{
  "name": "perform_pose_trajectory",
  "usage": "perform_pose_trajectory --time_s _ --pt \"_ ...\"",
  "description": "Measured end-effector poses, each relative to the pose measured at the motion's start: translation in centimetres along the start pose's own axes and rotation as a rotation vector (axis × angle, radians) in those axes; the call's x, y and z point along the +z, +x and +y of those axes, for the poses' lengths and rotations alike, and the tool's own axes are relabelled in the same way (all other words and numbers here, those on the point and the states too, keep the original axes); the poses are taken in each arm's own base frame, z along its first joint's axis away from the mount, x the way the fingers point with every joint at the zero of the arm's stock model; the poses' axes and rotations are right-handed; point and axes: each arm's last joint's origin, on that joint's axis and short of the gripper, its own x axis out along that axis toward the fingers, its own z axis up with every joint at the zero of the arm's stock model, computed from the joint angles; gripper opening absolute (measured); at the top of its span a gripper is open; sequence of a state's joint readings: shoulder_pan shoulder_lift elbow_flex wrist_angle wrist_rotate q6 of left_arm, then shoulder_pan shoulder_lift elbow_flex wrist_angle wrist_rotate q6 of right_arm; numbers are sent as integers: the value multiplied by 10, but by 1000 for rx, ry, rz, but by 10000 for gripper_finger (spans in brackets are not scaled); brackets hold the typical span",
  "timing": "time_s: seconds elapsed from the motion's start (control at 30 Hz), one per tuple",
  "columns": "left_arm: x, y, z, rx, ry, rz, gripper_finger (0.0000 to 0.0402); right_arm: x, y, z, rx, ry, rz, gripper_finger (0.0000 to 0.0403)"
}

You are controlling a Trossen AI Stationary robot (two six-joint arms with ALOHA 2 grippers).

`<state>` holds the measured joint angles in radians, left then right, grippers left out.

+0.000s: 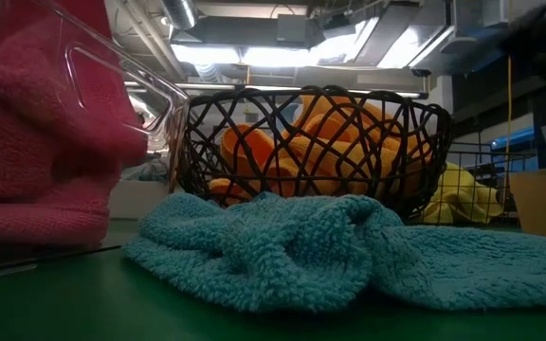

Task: Sort microfiber towel by color & place in baskets
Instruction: Put the pink microfiber towel into the transparent bin, then put the blue microfiber towel into the white bin

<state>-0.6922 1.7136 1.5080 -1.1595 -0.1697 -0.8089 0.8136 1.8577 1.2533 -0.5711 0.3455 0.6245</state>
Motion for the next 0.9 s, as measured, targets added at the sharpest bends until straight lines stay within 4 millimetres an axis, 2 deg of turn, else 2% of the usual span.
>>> perform_pose_trajectory --time_s 0.1,0.2,0.33,0.43,0.7,0.9 --pt "-3 -1 2 25 14 28 125 -2 13 -4 -3 2 58 241" --pt "-10 -2 8 60 12 134 125 -3 23 -7 14 11 109 241" --pt "-22 -5 17 125 -35 298 125 -3 30 -9 34 22 143 241" --pt "-28 -8 21 186 -49 340 125 -2 30 -11 34 27 146 241" --pt "-22 -5 12 105 -62 258 125 -5 31 -11 46 21 170 236" --pt "-10 -2 3 42 -71 86 125 -13 38 -14 63 28 168 179"
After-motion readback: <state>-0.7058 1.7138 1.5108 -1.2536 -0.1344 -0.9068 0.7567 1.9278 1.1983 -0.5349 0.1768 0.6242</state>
